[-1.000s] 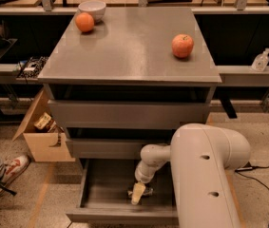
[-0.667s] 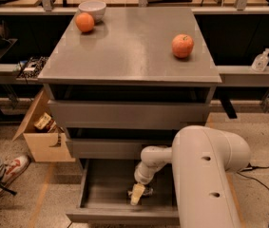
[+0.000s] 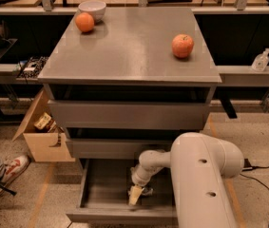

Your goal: Pick redbull can from bottom drawer and place on counter

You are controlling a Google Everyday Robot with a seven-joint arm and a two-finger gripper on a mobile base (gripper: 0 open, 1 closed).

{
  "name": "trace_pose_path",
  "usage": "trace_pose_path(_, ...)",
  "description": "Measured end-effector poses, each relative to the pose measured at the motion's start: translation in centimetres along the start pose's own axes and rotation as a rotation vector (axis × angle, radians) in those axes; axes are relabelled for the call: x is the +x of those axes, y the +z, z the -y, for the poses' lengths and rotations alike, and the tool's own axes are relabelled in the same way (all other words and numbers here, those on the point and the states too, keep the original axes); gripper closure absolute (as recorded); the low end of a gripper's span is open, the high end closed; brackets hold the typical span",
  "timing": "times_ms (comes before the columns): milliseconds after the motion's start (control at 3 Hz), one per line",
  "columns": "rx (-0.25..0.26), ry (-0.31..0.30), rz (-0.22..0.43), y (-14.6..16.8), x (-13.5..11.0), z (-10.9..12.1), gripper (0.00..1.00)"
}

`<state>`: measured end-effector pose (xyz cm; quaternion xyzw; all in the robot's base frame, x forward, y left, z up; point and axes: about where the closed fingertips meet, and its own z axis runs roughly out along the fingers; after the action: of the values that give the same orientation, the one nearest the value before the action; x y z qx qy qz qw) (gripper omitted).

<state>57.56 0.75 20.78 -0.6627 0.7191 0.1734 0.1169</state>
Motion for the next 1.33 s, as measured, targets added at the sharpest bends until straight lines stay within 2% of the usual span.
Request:
trace_pose_path(333,-0.002,-0.026,0.006,1.7,0.2,0.6,0.18)
trace_pose_path(667,-0.021,-0.024,0.008,3.3,0.9,0.9,0.18)
trace_pose_path(1000,-0.047,-0.016,0.016,5.0,1.6,1.3,0.03)
trace_pose_path(1333,-0.061,-0.01,0.025,5.9,2.1,1.4,0.03)
